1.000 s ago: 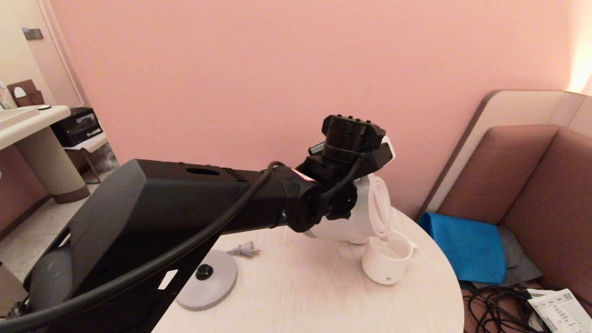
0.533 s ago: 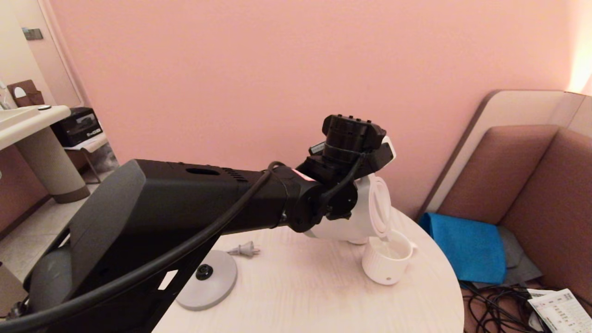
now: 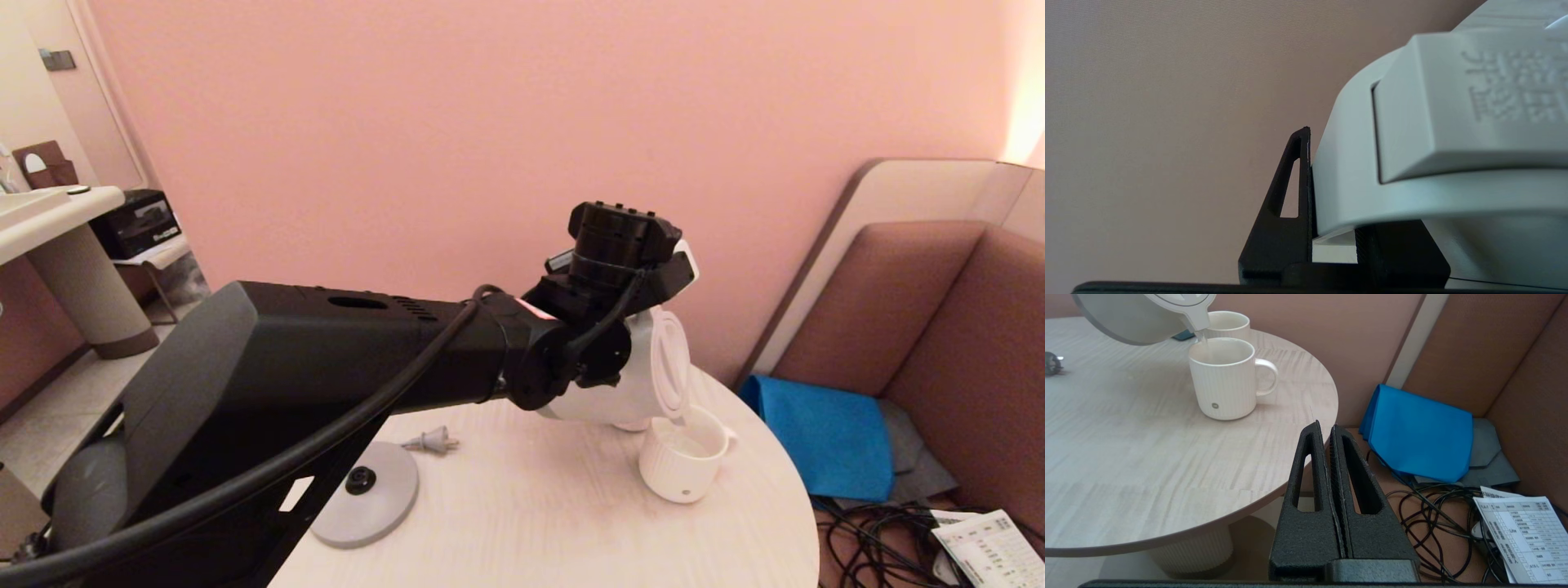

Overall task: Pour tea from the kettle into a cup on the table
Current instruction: Pour water into the cup

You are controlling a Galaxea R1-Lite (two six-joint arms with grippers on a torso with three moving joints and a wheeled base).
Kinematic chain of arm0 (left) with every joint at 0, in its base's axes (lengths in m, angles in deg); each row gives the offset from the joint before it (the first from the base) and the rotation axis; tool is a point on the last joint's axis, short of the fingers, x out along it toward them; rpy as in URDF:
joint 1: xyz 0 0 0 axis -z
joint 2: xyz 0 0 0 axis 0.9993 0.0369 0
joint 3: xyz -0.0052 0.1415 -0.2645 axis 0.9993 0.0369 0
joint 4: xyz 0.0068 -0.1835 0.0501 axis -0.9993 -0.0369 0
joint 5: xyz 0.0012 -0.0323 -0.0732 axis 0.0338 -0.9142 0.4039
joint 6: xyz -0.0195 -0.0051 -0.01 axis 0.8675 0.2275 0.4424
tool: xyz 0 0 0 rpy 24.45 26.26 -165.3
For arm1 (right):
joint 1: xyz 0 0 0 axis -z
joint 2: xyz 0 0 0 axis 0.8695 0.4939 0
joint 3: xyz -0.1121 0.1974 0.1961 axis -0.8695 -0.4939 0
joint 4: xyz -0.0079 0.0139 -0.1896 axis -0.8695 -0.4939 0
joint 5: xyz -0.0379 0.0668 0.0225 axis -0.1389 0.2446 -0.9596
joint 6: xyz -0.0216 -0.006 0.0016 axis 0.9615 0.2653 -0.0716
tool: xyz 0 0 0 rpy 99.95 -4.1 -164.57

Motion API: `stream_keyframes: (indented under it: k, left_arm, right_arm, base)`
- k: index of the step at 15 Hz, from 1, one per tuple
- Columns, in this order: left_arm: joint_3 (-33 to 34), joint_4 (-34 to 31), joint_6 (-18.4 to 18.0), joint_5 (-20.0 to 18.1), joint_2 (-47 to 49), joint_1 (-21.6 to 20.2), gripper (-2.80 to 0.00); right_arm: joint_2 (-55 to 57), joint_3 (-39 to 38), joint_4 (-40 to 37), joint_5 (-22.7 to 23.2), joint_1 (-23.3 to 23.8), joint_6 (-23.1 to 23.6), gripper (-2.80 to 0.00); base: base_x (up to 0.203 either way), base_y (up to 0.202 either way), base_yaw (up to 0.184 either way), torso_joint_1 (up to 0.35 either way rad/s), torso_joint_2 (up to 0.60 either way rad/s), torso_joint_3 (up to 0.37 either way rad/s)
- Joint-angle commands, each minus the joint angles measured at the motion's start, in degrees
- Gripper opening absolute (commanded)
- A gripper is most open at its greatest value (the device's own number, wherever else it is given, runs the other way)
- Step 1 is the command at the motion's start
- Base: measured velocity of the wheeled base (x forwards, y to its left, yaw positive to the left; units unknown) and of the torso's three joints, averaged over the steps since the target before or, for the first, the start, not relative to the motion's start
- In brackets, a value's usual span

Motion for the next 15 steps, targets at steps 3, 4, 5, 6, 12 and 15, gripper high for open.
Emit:
stream_keyframes:
  k: [3,4,5,6,12,15]
  left_arm:
    - [0.0,-0.1,-0.3,0.3,-0.1,0.0,-2.8]
    - [0.0,0.0,-0.3,0.3,-0.1,0.0,-2.8]
    - [0.0,0.2,-0.2,0.3,-0.2,0.0,-2.8]
    - [0.0,0.3,-0.2,0.3,-0.3,-0.1,-2.8]
    - [0.1,0.5,2.6,0.5,-2.1,-1.2,-2.8]
    - [0.5,0.0,9.5,0.4,-2.4,-2.0,-2.8]
  right_arm:
    - [0.0,0.0,0.0,0.0,0.0,0.0,-2.8]
    - [0.0,0.0,0.0,0.0,0.0,0.0,-2.8]
    - [0.0,0.0,0.0,0.0,0.0,0.0,-2.8]
    - [0.0,0.0,0.0,0.0,0.0,0.0,-2.8]
    - [0.0,0.0,0.0,0.0,0.0,0.0,-2.8]
    - [0.0,0.0,0.0,0.0,0.0,0.0,-2.8]
  base:
    - [0.0,0.0,0.0,0.0,0.0,0.0]
    - [0.0,0.0,0.0,0.0,0.0,0.0]
    - [0.0,0.0,0.0,0.0,0.0,0.0]
    - [0.0,0.0,0.0,0.0,0.0,0.0]
    - [0.0,0.0,0.0,0.0,0.0,0.0]
    - [0.0,0.0,0.0,0.0,0.0,0.0]
